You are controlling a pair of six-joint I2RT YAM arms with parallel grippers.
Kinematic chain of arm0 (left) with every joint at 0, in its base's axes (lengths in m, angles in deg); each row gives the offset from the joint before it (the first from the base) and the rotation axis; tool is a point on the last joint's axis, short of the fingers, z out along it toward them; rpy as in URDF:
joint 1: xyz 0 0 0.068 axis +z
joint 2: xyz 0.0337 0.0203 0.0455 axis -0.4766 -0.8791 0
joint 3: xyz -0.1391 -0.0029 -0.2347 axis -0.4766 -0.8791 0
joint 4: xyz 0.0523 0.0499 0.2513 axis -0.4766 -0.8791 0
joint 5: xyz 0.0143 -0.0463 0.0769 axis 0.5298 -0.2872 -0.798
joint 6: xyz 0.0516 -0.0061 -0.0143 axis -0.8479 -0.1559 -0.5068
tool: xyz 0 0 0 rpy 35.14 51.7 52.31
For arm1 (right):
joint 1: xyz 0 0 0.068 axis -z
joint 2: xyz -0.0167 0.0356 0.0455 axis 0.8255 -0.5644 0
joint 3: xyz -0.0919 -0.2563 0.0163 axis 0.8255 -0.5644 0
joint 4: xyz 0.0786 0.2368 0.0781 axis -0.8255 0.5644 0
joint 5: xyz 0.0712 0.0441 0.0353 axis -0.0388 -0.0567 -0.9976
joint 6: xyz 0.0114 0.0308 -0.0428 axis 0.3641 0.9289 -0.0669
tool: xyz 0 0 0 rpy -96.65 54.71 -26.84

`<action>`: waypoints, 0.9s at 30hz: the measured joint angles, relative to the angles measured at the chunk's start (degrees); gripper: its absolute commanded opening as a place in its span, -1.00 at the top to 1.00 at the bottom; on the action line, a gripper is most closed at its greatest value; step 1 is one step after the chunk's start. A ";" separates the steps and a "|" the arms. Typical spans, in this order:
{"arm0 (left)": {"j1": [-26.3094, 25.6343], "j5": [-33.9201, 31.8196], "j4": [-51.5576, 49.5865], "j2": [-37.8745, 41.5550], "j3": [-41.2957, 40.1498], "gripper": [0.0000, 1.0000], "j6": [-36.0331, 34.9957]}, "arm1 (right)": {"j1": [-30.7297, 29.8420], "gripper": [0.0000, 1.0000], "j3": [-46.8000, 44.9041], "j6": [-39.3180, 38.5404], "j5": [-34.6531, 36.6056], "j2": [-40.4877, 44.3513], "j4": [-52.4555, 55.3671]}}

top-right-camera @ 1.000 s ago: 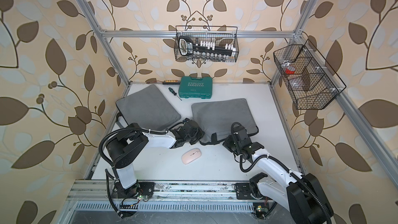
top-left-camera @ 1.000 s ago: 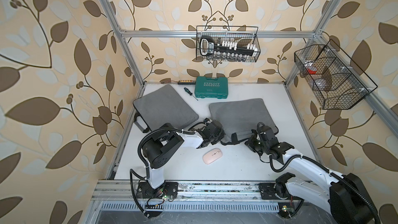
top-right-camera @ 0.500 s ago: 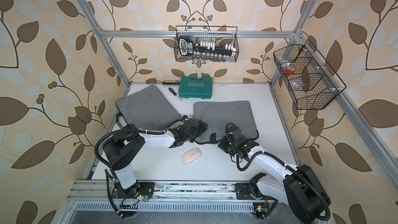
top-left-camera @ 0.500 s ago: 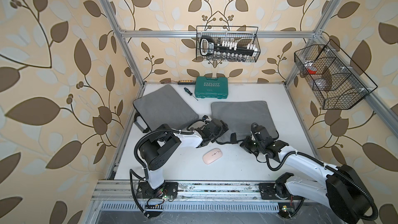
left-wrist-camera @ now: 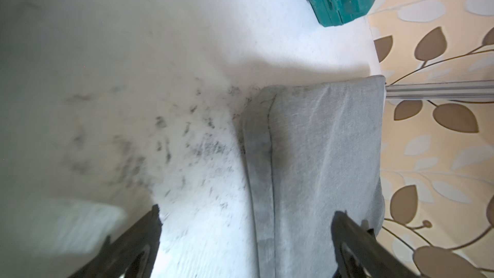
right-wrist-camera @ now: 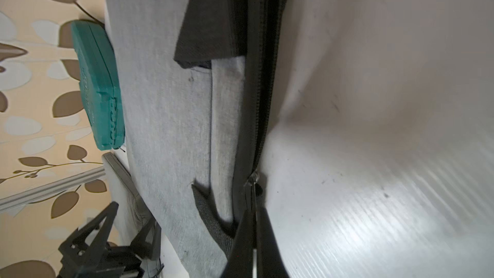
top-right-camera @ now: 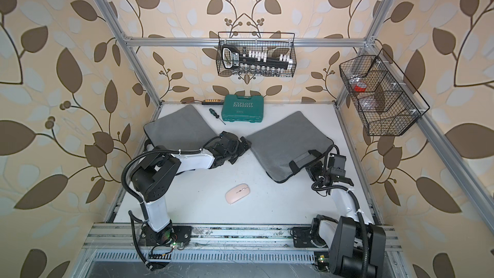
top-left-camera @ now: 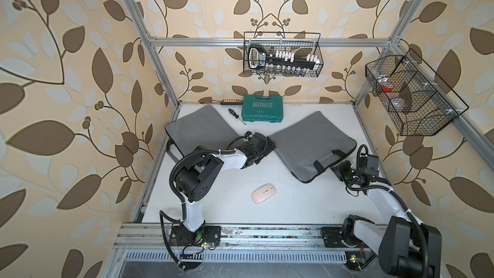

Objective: Put the mouse into the laptop bag
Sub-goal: Unzip the zipper on the zippered laptop bag.

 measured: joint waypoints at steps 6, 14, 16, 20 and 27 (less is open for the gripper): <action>-0.02 3.72 3.45 -7.82 8.11 -0.32 -1.09 | 0.00 1.00 0.00 -2.47 -2.64 -1.75 -0.42; -0.04 3.87 4.90 -13.75 13.68 1.00 -0.17 | -9.33 1.00 -2.60 -2.25 -1.42 0.11 -2.45; -0.39 2.78 3.89 -13.77 14.05 1.00 0.15 | -14.62 1.00 -4.74 -0.87 -0.39 1.03 -3.26; -1.57 -0.61 3.26 -13.77 14.05 1.00 0.83 | -24.13 1.00 -7.69 2.36 0.66 3.23 -3.56; -3.06 -4.87 2.93 -13.75 14.05 1.00 1.36 | -36.09 1.00 -7.58 9.14 2.43 4.59 -5.75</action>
